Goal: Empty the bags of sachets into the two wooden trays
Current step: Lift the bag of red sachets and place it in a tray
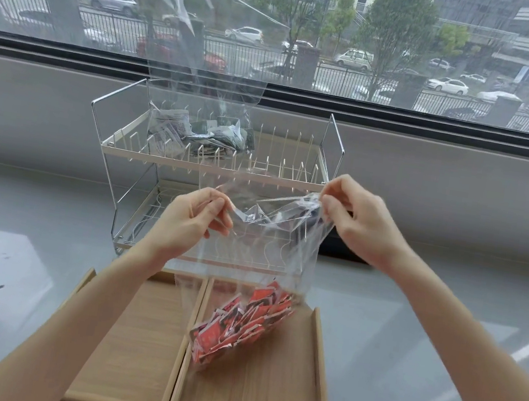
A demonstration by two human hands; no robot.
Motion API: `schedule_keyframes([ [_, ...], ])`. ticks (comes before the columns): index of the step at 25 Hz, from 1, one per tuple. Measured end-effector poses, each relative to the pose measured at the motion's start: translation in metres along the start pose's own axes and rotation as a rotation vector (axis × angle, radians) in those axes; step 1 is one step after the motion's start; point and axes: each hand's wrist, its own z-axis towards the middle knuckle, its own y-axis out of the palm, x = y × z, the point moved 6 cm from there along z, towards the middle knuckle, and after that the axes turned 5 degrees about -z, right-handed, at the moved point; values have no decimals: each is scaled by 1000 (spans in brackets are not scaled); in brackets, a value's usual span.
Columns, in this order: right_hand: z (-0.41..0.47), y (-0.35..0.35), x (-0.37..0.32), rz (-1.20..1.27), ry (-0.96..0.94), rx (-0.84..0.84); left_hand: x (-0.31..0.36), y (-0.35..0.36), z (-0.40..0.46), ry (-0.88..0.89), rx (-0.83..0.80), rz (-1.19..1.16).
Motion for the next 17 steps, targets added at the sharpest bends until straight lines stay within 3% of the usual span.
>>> schedule_keyframes([
  [4,14,-17,-10,-83,36,-163,8,0,1,45,-4,13],
  [17,-11,-3,37,-78,64,-99,-6,8,-4,19,-65,53],
])
